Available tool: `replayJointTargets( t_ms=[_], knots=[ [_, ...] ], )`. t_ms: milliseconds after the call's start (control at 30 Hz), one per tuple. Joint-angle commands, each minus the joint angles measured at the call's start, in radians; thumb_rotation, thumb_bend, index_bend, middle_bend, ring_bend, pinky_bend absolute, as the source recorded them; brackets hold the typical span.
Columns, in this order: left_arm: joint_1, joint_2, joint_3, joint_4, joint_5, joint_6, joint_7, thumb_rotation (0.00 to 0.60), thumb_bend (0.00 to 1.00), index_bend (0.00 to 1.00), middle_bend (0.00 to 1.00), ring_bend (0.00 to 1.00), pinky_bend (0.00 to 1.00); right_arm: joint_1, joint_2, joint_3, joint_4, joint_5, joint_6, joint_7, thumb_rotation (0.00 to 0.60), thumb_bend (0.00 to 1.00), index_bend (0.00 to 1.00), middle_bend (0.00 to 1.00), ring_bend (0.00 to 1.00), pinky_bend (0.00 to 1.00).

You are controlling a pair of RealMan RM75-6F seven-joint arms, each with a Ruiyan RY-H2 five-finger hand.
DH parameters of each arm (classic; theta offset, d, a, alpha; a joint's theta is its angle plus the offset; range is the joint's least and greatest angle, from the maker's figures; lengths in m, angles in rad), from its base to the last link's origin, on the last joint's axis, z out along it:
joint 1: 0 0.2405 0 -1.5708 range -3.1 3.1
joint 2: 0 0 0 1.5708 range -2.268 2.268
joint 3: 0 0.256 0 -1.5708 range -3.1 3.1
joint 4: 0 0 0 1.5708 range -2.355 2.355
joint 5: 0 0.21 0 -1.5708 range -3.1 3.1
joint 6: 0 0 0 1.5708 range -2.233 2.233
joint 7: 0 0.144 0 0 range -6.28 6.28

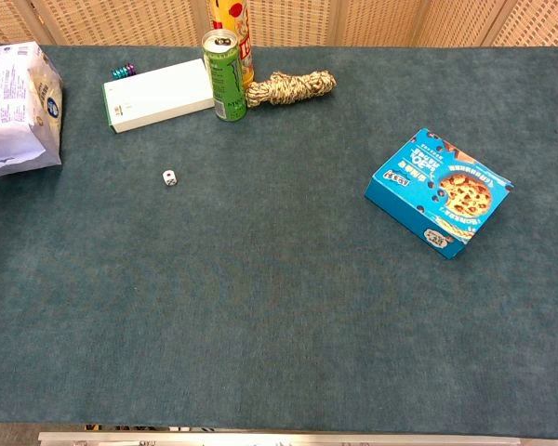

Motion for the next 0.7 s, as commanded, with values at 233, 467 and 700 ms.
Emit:
replayJointTargets(
  t_ms=[233,467,700],
  knots=[
    [0.0,0.0,0.001,0.005,0.013,0.005,-0.016,0.6,0.42,0.1,0.24,0.21,0.11,0.001,0.004,0.004,-0.003,-0.002,0.004,0.002,0.6,0.39,0.22,0.3,0.16,0.2],
    [-0.037,0.018,0.005,0.022,0.076,-0.025,-0.094,0.6,0.42,0.11,0.29,0.28,0.41,0.001,0.015,0.024,-0.012,-0.002,0.032,0.001,0.6,0.4,0.22,0.3,0.16,0.2],
    [-0.134,0.053,0.005,0.014,0.111,-0.163,-0.179,0.6,0.42,0.18,0.82,0.76,0.86,-0.001,0.017,0.033,-0.02,0.003,0.043,-0.008,0.6,0.4,0.22,0.3,0.16,0.2]
  ],
)
